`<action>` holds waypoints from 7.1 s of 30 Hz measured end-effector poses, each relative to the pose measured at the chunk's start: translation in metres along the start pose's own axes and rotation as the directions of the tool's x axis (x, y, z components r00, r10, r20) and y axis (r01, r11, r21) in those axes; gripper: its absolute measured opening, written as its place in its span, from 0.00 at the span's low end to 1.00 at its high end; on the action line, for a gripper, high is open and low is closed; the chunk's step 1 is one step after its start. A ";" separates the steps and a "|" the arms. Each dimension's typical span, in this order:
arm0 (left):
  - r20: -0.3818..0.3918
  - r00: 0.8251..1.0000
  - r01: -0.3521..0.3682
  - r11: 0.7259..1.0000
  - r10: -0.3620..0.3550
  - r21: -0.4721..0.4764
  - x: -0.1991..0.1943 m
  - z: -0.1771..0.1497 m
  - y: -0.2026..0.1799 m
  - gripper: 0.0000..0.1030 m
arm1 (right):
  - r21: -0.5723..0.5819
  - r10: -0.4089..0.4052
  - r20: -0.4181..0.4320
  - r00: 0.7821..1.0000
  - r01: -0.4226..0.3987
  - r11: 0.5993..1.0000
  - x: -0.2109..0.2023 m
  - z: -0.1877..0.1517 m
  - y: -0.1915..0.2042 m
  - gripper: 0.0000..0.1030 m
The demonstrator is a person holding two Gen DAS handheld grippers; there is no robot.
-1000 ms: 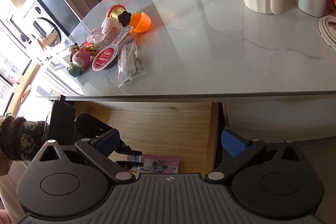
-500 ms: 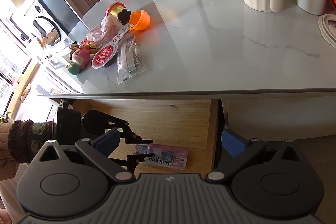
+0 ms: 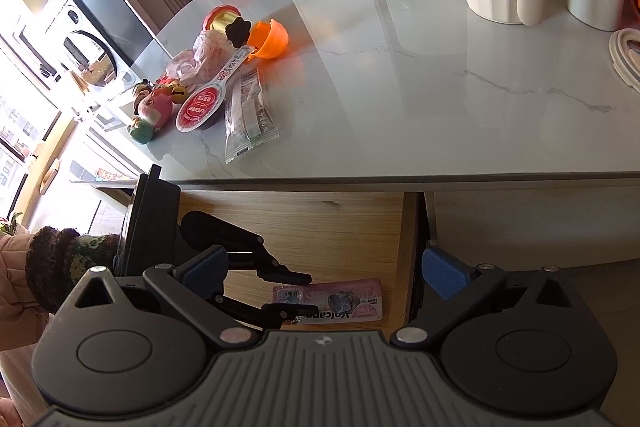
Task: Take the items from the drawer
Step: 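Close the left tool on the pink Volcano box in the drawer, then lift the Volcano box out of the drawer with the left tool, then carry the Volcano box up with the left tool while the right tool grasps the orange toy, then place the Volcano box and orange toy on the countertop with both tools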
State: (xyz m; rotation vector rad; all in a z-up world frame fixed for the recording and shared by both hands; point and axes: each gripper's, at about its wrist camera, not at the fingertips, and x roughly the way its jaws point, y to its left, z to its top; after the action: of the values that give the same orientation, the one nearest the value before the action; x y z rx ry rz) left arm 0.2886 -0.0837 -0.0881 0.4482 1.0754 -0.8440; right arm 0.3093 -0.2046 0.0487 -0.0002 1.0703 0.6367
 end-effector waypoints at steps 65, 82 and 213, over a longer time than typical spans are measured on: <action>-0.035 0.999 -0.037 0.998 0.038 0.045 -0.002 -0.001 -0.021 0.15 | 0.020 -0.035 0.036 0.999 0.034 0.999 -0.008 0.000 -0.004 1.00; -0.046 0.993 -0.115 0.991 0.113 -0.063 -0.003 0.012 -0.030 0.18 | 0.032 -0.050 0.058 0.997 0.048 0.998 -0.012 -0.001 -0.007 1.00; 0.486 0.562 -0.130 0.652 0.669 -0.747 -0.294 -0.146 0.028 0.46 | -0.174 -0.181 0.432 0.884 0.278 0.945 -0.058 0.028 0.159 0.96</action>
State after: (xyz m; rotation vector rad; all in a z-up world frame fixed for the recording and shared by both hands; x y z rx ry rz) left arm 0.1619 0.1461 0.1112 -0.2426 0.3685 -0.0947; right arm 0.2365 -0.0932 0.1577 -0.1881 0.5703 0.5107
